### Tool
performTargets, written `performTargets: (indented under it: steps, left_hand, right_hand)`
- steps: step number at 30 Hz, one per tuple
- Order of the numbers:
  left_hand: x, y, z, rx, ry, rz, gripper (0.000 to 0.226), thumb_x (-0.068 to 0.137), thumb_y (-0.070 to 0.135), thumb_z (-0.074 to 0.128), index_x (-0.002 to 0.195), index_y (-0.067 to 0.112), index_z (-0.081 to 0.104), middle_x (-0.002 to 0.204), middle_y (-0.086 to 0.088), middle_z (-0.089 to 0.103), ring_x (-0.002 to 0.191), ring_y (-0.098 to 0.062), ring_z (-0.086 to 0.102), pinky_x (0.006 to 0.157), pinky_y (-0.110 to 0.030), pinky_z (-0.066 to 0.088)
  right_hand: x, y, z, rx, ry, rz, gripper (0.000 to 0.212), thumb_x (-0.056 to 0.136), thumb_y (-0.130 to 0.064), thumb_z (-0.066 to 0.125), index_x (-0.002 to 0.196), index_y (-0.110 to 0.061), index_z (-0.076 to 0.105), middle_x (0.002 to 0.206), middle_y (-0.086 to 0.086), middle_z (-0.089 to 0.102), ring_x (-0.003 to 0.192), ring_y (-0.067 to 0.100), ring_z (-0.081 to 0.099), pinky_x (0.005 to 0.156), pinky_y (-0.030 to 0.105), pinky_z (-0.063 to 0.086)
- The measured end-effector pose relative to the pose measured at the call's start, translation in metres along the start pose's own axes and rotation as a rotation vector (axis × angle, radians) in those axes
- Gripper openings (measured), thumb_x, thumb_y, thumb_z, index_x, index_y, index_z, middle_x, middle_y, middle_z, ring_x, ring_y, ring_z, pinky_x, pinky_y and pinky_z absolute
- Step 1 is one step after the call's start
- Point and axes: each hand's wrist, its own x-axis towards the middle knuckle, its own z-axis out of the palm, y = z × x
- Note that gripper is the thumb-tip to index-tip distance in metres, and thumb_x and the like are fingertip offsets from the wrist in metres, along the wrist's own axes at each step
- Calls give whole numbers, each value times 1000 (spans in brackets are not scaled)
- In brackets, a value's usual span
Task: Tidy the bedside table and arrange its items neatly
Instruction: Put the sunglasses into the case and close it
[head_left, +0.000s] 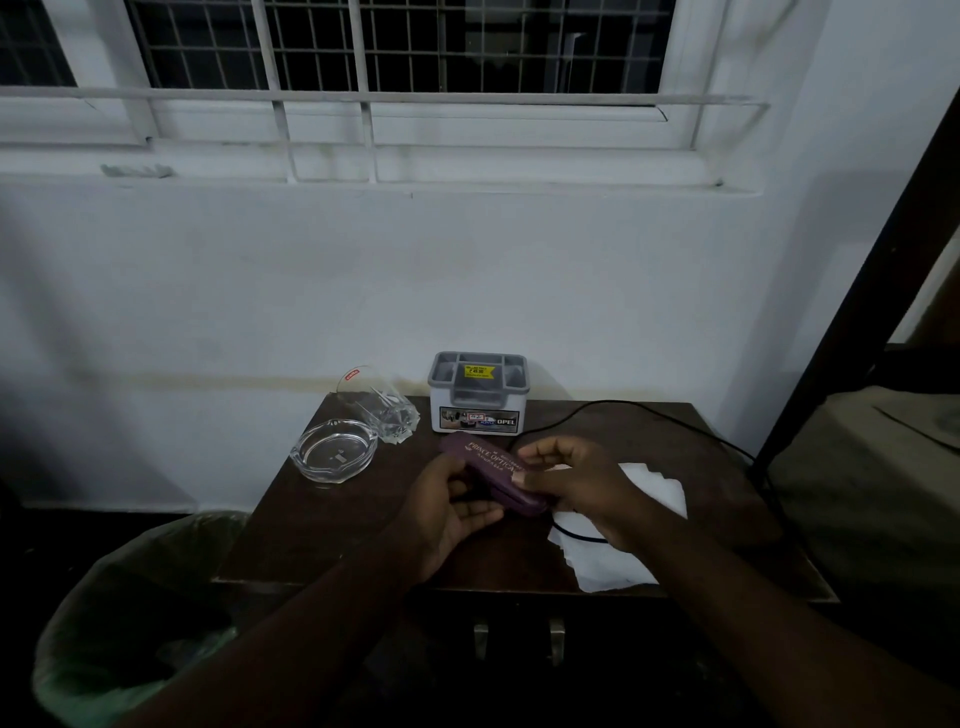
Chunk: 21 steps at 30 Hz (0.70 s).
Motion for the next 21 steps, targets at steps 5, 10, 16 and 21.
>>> performTargets:
  steps: [5, 10, 16, 21]
  left_hand:
    - [0, -2, 0, 94, -23, 26, 29, 93, 22, 60, 116, 4, 58, 111, -23, 68, 94, -36, 68, 72, -36, 60]
    - [-1, -2, -2, 100, -48, 29, 32, 93, 21, 60, 118, 2, 58, 108, -23, 70, 94, -35, 68, 69, -33, 60]
    - [0, -3, -1, 121, -37, 45, 34, 92, 23, 62, 118, 2, 57, 106, -22, 71, 94, -36, 68, 71, -34, 60]
    - [2, -5, 0, 157, 0, 53, 34, 92, 20, 63, 118, 0, 56, 107, -23, 70, 98, -39, 68, 75, -38, 61]
  right_hand:
    - [5, 6, 0, 2, -41, 11, 51, 70, -7, 84, 116, -13, 64, 108, 8, 72, 96, 20, 70, 77, 30, 57]
    - [9, 10, 0, 2, -82, 82, 46, 70, -20, 85, 113, -14, 67, 103, 3, 76, 99, 24, 71, 96, 50, 53]
    - [9, 11, 0, 22, -87, 91, 48, 70, -17, 85, 114, -12, 66, 105, 5, 75, 100, 25, 71, 97, 52, 52]
    - [9, 12, -1, 11, -84, 104, 51, 69, -13, 85, 116, -12, 64, 106, 5, 75, 99, 25, 71, 95, 50, 53]
